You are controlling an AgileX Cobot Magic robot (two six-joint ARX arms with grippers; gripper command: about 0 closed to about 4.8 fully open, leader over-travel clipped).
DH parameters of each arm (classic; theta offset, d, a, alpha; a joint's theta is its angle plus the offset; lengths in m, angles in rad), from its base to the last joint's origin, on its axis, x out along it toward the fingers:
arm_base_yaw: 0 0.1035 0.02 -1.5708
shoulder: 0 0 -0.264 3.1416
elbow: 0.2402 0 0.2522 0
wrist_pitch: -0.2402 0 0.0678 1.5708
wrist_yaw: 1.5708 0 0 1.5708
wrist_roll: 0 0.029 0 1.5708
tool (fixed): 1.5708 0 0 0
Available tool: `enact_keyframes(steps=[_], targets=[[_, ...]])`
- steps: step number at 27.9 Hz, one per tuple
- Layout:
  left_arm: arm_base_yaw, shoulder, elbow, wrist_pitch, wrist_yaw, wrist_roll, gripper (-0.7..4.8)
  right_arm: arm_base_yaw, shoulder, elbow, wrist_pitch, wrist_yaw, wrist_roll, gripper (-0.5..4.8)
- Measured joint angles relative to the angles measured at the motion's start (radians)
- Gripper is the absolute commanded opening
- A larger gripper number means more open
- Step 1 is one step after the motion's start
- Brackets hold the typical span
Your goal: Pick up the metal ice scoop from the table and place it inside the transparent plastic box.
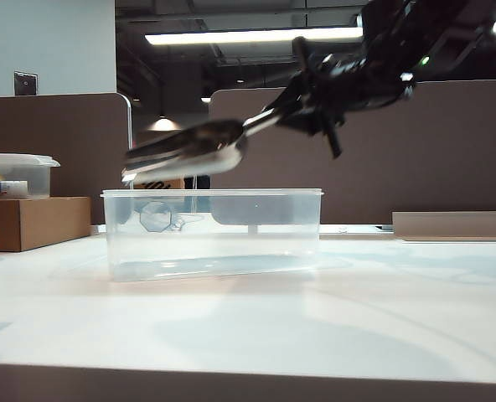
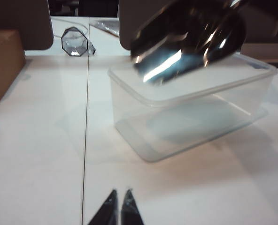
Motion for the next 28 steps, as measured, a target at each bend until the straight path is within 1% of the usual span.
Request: enact_keyframes(steps=[5, 12, 18, 19, 22, 23, 28], targets=[[0.0, -0.041, 0.0, 0.001, 0.0, 0.0, 0.21, 0.007, 0.057, 0.0, 0.004, 0.005, 0.011, -0.09], [0.0, -0.041, 0.0, 0.001, 0.0, 0.0, 0.21, 0.004, 0.11, 0.0, 0.0, 0.01, 0.022, -0.09], [0.0, -0.041, 0.0, 0.001, 0.0, 0.0, 0.21, 0.011, 0.124, 0.0, -0.028, 0.063, 0.021, -0.08], [0.0, -0.041, 0.0, 0.0, 0.0, 0.0, 0.21, 0.012, 0.124, 0.0, -0.032, 0.072, 0.021, 0.0], [0.0, -0.041, 0.0, 0.0, 0.0, 0.0, 0.21, 0.012, 0.123, 0.002, -0.041, 0.082, 0.019, 1.22], [0.0, -0.041, 0.0, 0.001, 0.0, 0.0, 0.21, 0.013, 0.123, 0.002, -0.046, 0.084, 0.018, 1.35], [0.0, -0.041, 0.0, 0.001, 0.0, 0.0, 0.21, 0.013, 0.122, 0.006, -0.054, 0.084, 0.021, 1.37]])
